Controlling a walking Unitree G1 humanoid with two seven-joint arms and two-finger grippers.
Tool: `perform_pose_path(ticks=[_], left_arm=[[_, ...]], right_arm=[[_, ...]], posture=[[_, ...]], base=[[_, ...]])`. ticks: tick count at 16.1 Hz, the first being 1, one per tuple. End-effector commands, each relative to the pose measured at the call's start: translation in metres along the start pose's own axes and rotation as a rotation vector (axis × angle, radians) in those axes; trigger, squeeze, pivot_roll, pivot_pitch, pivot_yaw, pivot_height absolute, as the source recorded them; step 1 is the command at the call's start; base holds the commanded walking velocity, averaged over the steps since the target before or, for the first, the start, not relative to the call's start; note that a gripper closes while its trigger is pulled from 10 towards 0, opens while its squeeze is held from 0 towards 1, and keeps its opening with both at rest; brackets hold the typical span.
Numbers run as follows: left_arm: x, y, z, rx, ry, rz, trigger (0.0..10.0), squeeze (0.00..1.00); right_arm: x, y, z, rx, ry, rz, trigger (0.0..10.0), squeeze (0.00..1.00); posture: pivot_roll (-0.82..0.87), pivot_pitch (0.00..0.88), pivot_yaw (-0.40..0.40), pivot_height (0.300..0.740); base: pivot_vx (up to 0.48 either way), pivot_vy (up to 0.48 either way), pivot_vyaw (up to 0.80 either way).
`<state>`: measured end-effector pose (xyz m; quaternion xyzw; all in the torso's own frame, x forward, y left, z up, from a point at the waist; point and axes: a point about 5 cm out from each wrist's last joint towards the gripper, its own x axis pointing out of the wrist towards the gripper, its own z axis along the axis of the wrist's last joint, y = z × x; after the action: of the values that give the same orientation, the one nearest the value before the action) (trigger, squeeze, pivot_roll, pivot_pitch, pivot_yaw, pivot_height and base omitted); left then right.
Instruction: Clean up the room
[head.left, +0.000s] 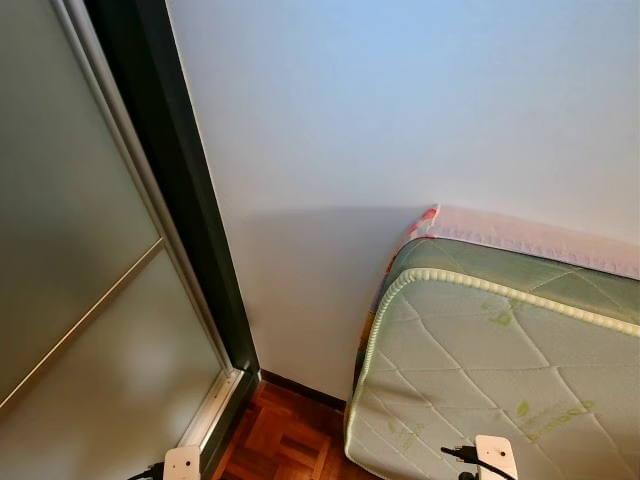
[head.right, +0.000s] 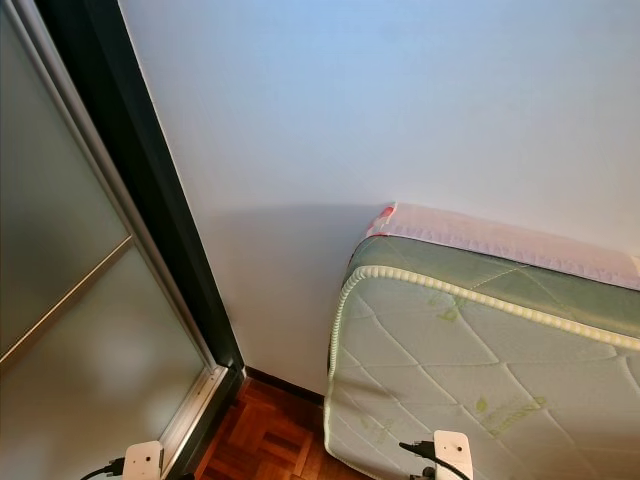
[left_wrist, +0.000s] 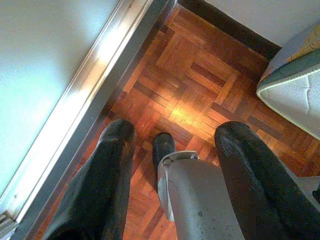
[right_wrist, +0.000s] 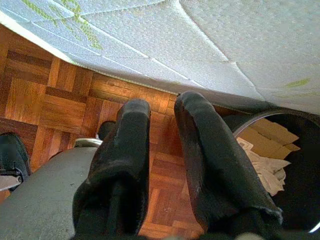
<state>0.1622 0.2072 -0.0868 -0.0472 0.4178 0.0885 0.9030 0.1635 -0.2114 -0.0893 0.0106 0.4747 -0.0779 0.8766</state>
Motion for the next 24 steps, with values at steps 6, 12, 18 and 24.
perform_pose_path(ticks=[6,12,18,24], left_arm=[[0.0139,-0.0188,0.0353,0.047,0.048,-0.033,10.0,0.00],[0.0139,-0.0190,0.0352,0.043,0.048,-0.034,10.0,0.00],[0.0140,-0.0186,0.0362,0.059,0.043,-0.034,10.0,0.00],[0.0139,-0.0191,0.0359,0.050,0.043,-0.038,10.0,0.00]], right_arm=[[-0.0027,-0.0523,0.0373,0.106,-0.041,0.070,10.0,0.00],[-0.0028,-0.0524,0.0369,0.071,-0.026,0.078,10.0,0.00],[-0.0027,-0.0520,0.0370,0.065,-0.023,0.081,10.0,0.00],[-0.0027,-0.0521,0.0369,0.060,-0.021,0.083,10.0,0.00]], posture=[[0.01,0.000,-0.028,0.740],[0.01,0.000,-0.028,0.740],[0.01,0.000,-0.028,0.740],[0.01,0.000,-0.028,0.740]], base=[[0.000,0.000,0.00],[0.000,0.000,-0.79],[0.000,0.000,-0.78],[0.000,-0.217,-0.78]])
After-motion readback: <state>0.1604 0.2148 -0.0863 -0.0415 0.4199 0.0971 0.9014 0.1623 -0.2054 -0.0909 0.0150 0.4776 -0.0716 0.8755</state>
